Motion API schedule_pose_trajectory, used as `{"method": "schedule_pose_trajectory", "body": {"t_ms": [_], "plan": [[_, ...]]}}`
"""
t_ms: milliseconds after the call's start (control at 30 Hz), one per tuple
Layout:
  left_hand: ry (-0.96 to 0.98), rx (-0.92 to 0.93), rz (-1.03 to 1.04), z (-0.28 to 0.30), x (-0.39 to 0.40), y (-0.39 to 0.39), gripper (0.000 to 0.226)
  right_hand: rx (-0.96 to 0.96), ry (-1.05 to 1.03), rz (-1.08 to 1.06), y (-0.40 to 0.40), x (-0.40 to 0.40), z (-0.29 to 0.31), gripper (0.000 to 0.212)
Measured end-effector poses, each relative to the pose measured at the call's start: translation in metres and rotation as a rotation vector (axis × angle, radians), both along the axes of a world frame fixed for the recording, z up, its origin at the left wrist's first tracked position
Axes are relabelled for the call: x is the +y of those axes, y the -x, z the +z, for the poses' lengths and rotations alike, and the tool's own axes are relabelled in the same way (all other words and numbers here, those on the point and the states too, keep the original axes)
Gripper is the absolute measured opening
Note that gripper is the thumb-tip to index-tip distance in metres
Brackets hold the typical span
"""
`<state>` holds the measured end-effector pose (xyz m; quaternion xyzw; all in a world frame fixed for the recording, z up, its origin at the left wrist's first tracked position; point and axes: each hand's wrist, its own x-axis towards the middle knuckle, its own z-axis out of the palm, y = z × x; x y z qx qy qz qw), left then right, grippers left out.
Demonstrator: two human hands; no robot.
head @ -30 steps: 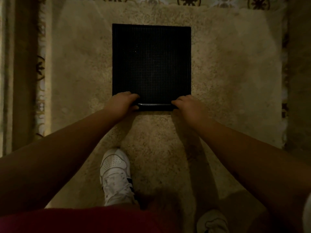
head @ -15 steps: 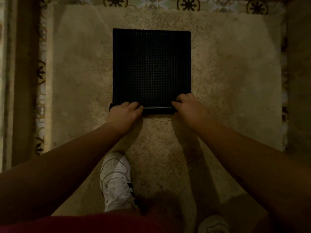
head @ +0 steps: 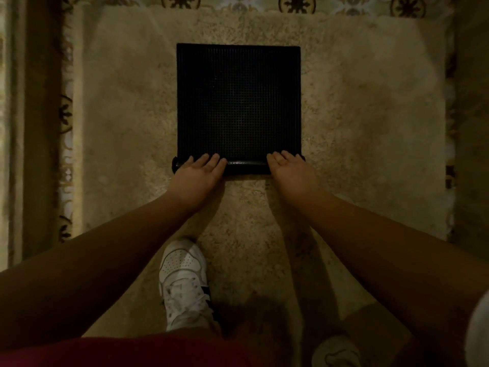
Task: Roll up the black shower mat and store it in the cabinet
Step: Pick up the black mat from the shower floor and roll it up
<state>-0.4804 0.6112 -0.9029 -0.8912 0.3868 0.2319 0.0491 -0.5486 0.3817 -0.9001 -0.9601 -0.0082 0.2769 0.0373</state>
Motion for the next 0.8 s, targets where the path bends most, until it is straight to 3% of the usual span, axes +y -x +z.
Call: {"method": "schedule_pose_trajectory", "body": {"t_ms": [500, 800], "plan": [[0.016, -0.063, 0.029, -0.007, -0.008, -0.034, 0.055, -0.019, -0.080, 0.005, -0.038, -0.012, 0.010, 0.023], [0.105, 0.016, -0.005, 0.003, 0.009, -0.002, 0.038, 0.114, -0.214, -0.099, -0.018, -0.013, 0.011, 0.037]]}}
